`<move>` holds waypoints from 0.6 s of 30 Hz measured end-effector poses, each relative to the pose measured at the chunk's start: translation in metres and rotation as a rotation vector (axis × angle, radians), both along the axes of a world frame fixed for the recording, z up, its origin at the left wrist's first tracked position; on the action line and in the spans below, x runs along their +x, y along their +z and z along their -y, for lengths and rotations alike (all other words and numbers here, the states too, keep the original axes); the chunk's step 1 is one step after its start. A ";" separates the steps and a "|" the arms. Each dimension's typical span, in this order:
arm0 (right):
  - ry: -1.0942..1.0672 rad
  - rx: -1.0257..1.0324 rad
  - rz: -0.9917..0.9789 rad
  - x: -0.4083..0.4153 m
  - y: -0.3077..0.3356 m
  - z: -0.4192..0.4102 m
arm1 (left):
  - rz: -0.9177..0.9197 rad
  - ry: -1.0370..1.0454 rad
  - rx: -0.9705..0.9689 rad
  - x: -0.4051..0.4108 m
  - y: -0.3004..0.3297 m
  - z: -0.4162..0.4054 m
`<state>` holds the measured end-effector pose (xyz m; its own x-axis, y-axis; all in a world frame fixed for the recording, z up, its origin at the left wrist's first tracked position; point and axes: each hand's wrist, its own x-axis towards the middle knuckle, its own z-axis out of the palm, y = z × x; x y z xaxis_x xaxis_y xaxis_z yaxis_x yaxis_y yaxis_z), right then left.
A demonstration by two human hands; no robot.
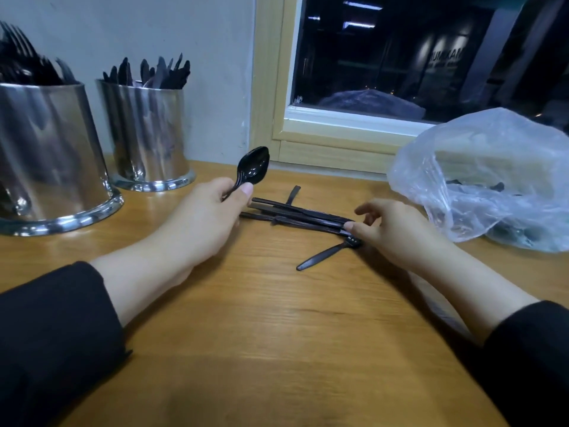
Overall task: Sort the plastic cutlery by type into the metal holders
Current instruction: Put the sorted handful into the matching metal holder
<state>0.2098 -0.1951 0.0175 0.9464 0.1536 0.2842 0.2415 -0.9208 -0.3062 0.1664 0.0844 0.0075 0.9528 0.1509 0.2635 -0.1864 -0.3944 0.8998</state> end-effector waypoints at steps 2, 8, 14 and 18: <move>-0.002 -0.037 -0.051 0.000 -0.002 -0.004 | -0.022 0.003 -0.032 -0.002 0.000 0.001; 0.044 0.133 0.005 0.000 0.003 -0.001 | -0.079 -0.003 -0.136 -0.005 0.003 -0.001; 0.243 0.511 0.053 -0.015 0.011 -0.011 | -0.066 0.015 0.030 -0.010 0.007 0.005; 0.334 0.588 0.118 -0.024 0.009 -0.026 | -0.048 -0.062 0.302 -0.016 0.013 0.011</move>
<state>0.1860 -0.1695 0.0269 0.8328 0.2202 0.5078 0.5457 -0.4800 -0.6869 0.1509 0.0733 0.0206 0.9701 0.0141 0.2421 -0.1784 -0.6345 0.7520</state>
